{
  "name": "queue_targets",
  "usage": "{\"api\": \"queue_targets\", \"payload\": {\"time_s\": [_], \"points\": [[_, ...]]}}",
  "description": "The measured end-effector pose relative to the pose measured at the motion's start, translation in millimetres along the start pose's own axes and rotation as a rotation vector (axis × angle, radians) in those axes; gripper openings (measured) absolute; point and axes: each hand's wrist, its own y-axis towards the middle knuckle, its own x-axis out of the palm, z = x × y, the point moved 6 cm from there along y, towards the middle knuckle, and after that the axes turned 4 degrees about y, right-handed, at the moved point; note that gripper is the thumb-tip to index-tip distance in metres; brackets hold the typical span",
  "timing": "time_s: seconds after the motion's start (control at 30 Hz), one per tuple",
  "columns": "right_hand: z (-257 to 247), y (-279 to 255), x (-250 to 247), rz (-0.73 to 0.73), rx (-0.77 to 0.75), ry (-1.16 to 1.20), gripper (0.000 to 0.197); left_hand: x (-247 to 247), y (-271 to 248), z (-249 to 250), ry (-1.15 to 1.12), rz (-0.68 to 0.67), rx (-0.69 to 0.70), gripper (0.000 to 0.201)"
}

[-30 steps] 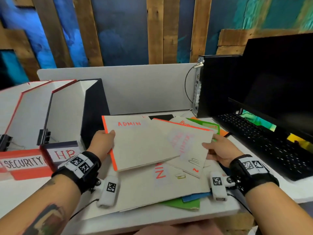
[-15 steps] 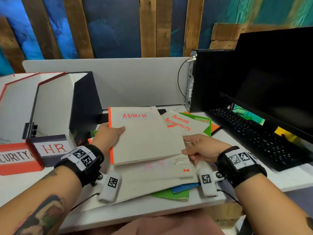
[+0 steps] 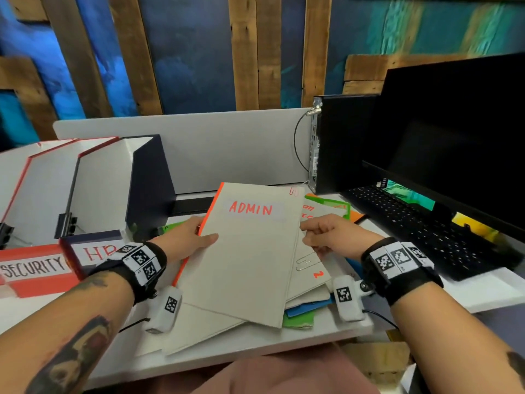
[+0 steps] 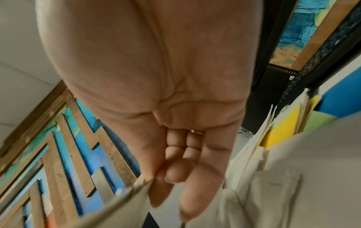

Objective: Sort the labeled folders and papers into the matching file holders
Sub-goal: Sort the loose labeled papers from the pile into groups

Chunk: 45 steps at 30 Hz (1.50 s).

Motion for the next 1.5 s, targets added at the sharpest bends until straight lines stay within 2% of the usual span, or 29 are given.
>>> {"api": "queue_targets", "payload": {"time_s": [0.13,0.23,0.33,0.43,0.47,0.53,0.6,0.63,0.73,0.83,0.9,0.97,1.03,1.13,1.2,1.3,1.5], "points": [[-0.6,3.6,-6.3,0.107,-0.021,0.079,0.032,-19.5,4.6,11.5,-0.128,0.092,0.033,0.034],[10.2,6.9,-8.4,0.175,0.047,0.189,0.038,-36.9,6.1,23.1,-0.162,0.224,0.088,0.025],[24.4,9.0,-4.7,0.224,0.148,0.293,0.053,-55.1,8.4,18.8,-0.189,0.42,0.055,0.019],[35.8,12.1,-4.6,0.326,0.258,0.389,0.067,-59.5,10.3,9.4,-0.411,0.507,-0.03,0.013],[38.2,13.7,-5.5,0.344,0.286,0.333,0.07,-59.8,9.3,3.7,-0.491,0.546,-0.088,0.015],[34.8,13.3,-6.7,0.349,0.327,0.041,0.068,-61.6,8.8,-8.6,-0.588,0.637,-0.171,0.034],[29.1,11.2,2.2,0.225,0.371,-0.22,0.073,-64.2,8.6,-16.3,-0.603,0.691,-0.191,0.051],[27.2,10.5,8.6,0.151,0.4,-0.319,0.073,-64.2,7.1,-15.5,-0.598,0.692,-0.189,0.05],[19.0,6.9,26.0,0.006,0.449,-0.54,0.06,-60.2,6.2,-13.7,-0.579,0.645,-0.174,0.027],[16.2,7.4,26.6,0.029,0.431,-0.548,0.048,-54.7,7.0,-12.2,-0.626,0.55,-0.134,0.022],[14.9,8.2,21.9,0.058,0.396,-0.518,0.041,-51.8,8.5,-12.7,-0.668,0.437,-0.139,0.025],[13.4,10.9,16.7,0.111,0.343,-0.41,0.036,-48.4,9.1,-11.4,-0.701,0.302,-0.135,0.026],[14.0,15.9,10.3,0.222,0.279,-0.251,0.028,-44.0,8.5,-9.1,-0.683,0.189,-0.122,0.025],[11.6,21.2,-5.0,0.48,0.164,-0.254,0.022,-33.6,3.9,-2.8,-0.596,0.094,-0.087,0.023],[14.6,21.1,-10.6,0.57,0.162,-0.079,0.024,-25.8,1.2,1.0,-0.556,0.063,-0.073,0.021],[24.4,22.6,-10.4,0.539,0.185,0.234,0.008,-15.8,0.3,1.9,-0.486,0.022,-0.078,0.022],[28.9,25.3,-3.3,0.4,0.181,0.43,0.026,-7.1,-1.7,-8.1,-0.329,-0.064,-0.088,0.04]]}}
